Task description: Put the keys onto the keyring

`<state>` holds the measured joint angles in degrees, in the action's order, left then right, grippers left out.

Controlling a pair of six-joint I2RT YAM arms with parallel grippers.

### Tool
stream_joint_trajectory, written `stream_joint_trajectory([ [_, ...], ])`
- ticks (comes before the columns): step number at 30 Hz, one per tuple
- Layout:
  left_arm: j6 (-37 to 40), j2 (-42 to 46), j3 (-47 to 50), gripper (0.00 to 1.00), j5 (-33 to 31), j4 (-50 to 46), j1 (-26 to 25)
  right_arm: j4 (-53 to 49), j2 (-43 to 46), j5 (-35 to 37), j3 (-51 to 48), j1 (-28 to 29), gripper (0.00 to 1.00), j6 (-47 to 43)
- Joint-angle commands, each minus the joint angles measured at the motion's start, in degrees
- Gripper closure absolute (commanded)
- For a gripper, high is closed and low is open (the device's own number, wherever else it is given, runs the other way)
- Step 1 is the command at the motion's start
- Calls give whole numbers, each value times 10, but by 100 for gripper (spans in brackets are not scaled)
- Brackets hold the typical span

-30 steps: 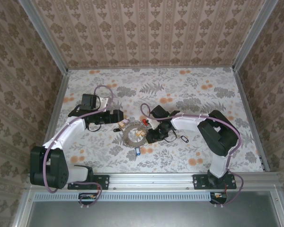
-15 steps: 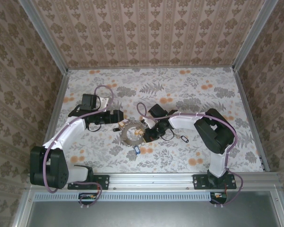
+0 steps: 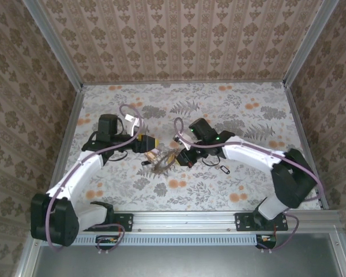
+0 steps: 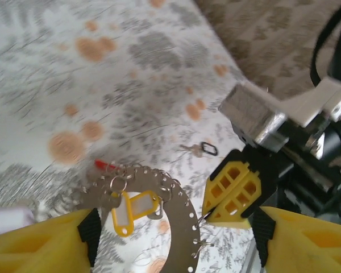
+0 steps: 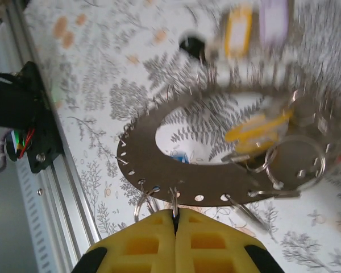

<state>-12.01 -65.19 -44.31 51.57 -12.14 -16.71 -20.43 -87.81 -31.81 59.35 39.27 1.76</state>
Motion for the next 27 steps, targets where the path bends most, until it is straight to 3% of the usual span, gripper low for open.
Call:
stream_joint_trajectory([
  [1, 61, 42, -7, 27, 86, 52, -15, -24, 69, -12, -15, 2, 100, -92],
  [4, 130, 74, 12, 28, 118, 77, -42, 9, 121, -34, -23, 2, 100, -107],
  [7, 201, 102, 16, 36, 87, 52, -83, 75, 164, -47, -44, 3, 100, -89],
  [12, 198, 116, 10, 48, 73, 52, -117, 217, 233, -61, -102, 9, 100, -62],
  [17, 211, 137, 10, 49, 55, 51, -141, 319, 278, -53, -142, 19, 100, -53],
  [20, 216, 145, 3, 50, 39, 50, -148, 377, 290, -42, -169, 34, 100, -77],
  [24, 235, 145, -11, 62, 27, 40, -159, 442, 284, -47, -191, 50, 100, -95],
  [27, 263, 140, -23, 62, 34, 12, -168, 477, 277, -54, -200, 55, 100, -97],
])
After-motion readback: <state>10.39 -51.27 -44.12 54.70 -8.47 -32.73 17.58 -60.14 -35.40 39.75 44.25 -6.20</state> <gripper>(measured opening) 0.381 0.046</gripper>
